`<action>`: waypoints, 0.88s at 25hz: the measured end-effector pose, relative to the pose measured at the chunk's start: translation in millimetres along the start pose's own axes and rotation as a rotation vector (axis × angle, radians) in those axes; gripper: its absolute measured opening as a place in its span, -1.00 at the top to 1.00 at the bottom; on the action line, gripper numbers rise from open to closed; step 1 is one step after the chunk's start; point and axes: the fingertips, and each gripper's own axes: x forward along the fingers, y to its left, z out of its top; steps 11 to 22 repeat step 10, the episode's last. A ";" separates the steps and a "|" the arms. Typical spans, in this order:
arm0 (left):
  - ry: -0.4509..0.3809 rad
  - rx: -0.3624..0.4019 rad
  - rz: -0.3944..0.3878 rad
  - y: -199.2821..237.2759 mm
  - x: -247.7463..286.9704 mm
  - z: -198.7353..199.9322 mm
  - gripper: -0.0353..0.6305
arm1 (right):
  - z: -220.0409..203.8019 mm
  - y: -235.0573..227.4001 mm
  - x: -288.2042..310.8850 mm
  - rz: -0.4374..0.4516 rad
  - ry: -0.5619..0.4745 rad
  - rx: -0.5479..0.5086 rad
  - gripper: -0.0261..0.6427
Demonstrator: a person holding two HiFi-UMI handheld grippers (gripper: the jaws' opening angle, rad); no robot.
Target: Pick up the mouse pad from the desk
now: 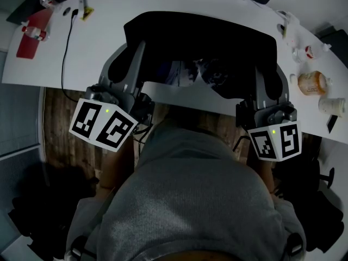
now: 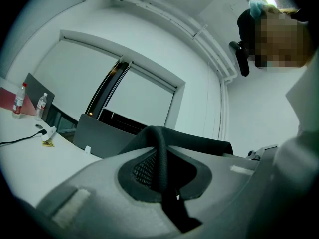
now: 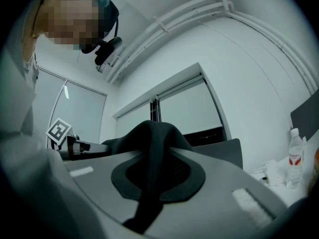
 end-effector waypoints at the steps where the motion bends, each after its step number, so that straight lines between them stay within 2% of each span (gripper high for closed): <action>1: 0.001 0.000 0.001 0.1 -0.2 -0.2 0.83 | 0.4 0.2 0.1 0.002 0.001 -0.003 0.88; 22: 0.012 0.011 -0.007 -1.5 -0.1 1.3 0.82 | 7.6 1.6 0.0 0.013 -0.011 -0.021 0.88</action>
